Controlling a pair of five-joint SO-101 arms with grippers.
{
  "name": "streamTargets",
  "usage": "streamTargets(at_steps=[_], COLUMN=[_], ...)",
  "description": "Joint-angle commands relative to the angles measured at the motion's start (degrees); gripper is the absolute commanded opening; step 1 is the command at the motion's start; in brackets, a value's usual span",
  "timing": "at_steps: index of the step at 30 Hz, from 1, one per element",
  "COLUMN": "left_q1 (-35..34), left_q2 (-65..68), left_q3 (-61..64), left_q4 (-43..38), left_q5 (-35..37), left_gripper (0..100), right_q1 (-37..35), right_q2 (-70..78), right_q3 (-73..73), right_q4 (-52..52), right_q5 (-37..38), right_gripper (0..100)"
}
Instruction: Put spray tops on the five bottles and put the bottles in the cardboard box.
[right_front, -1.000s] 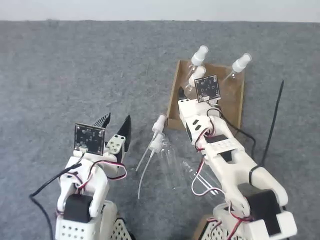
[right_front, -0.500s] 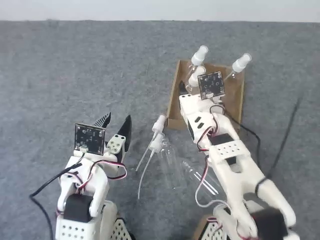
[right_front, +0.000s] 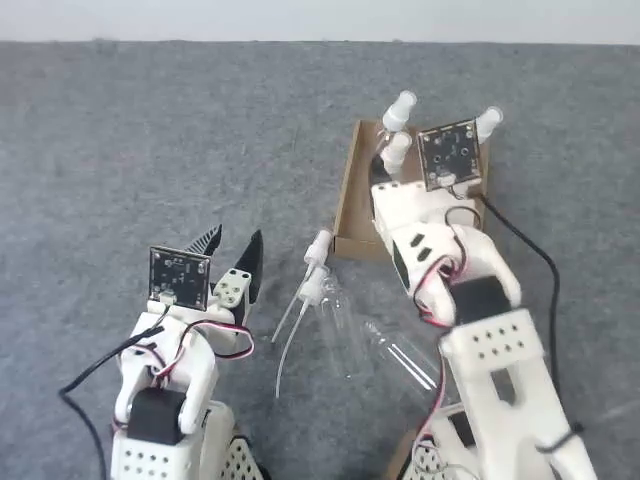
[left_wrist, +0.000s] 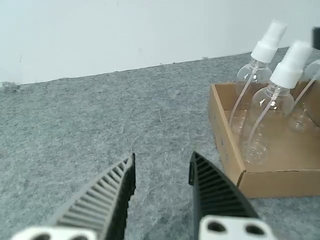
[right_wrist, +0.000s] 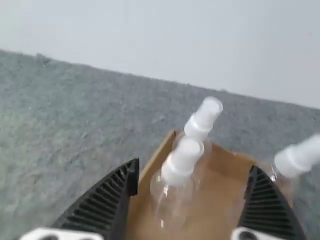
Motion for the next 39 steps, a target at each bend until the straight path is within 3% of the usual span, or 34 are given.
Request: streamTargets(at_steps=[1, 5, 12, 15, 22, 26, 39], left_q1=[-0.18, -0.18, -0.35, -0.44, -0.53, -0.53, -0.53], left_q2=[-0.62, -0.62, -0.62, -0.62, -0.53, -0.53, -0.62], left_q3=[-0.13, -0.13, -0.13, -0.13, -0.13, -0.13, -0.13], left_q4=[-1.58, -1.58, -1.58, -1.58, -1.58, -1.58, -1.58], left_q5=[-0.26, -0.18, -0.09, -0.09, -0.09, -0.18, -0.18], left_gripper=[16, 16, 16, 16, 16, 16, 16], right_q1=[-0.31, -2.33, -18.07, -20.53, -17.89, -15.08, -13.23], right_q2=[-6.46, -6.99, -6.90, -6.90, -6.81, -6.81, -6.73], right_q3=[-4.92, -4.75, -4.04, -3.16, 2.81, 9.32, 16.35], right_q4=[17.98, 30.90, 50.95, 54.90, 54.73, 49.54, 42.59], right_q5=[1.05, 1.05, 1.23, 6.51, 16.70, 24.09, 24.53], right_gripper=[27.8, 27.8, 28.2, 28.2, 28.2, 27.9, 27.7])
